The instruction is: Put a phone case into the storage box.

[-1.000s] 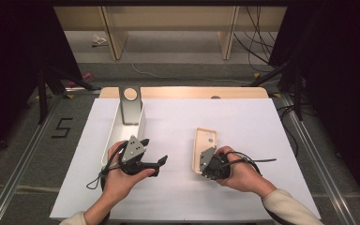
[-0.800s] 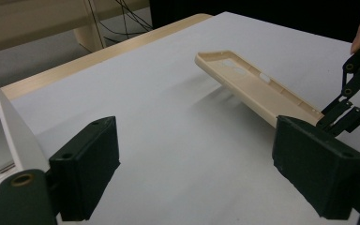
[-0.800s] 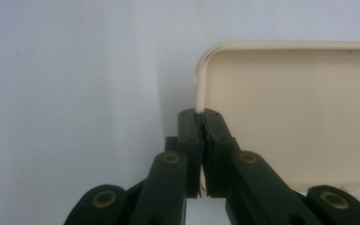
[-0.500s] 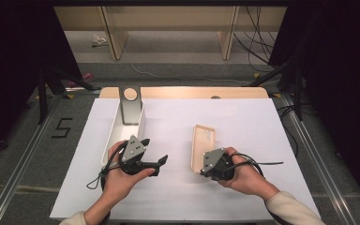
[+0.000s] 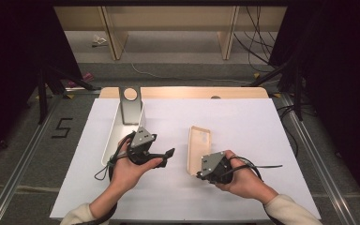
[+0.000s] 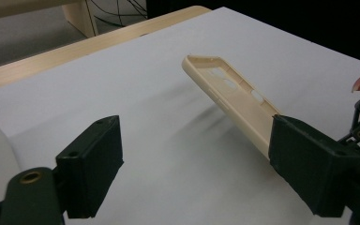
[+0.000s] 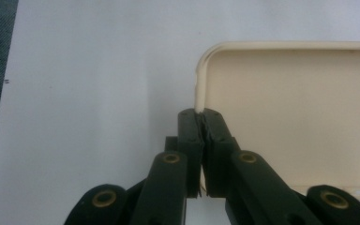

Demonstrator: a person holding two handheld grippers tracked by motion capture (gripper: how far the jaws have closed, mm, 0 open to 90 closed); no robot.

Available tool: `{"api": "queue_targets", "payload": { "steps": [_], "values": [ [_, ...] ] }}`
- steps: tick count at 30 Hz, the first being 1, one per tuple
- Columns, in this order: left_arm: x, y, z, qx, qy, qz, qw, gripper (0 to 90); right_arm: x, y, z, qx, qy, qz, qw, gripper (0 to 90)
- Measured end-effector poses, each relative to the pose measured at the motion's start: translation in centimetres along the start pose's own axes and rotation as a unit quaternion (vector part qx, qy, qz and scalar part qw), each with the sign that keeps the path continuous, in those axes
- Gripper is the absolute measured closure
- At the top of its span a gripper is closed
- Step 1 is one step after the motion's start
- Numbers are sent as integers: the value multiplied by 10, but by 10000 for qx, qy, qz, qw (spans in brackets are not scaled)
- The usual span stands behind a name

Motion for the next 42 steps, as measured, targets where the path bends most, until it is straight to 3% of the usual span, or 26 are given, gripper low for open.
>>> {"api": "queue_targets", "payload": {
  "steps": [8, 18, 28, 38, 42],
  "values": [
    [-23, -2, 28, 62, 271, 34, 9996, 205, -5, 3, -1, -8, -70, 4, 10000, 882],
    [-39, 0, 61, 37, 629, -239, 9977, 286, -11, 6, -2, 16, -155, -121, 9998, 882],
    [-43, 11, 82, -70, 1028, -777, 9916, 422, -14, 8, -3, 90, -152, -234, 9996, 882],
    [-41, 14, 85, 167, 1149, -1193, 9860, 600, -17, 9, -3, 178, -136, -389, 9990, 882],
    [-41, 13, 85, 223, 1191, -1332, 9837, 633, -19, 10, -3, 220, -113, -419, 9988, 882]
  ]
}}
Point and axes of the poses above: each handheld gripper's, and its own axes: z roughly forward along the jaws, x roughly out of its underside, y roughly to its left, the point moved 2 cm from there along z, roughly forward along the jaws, and after that the axes turned 3 degrees about -y, right-handed, at the moved point
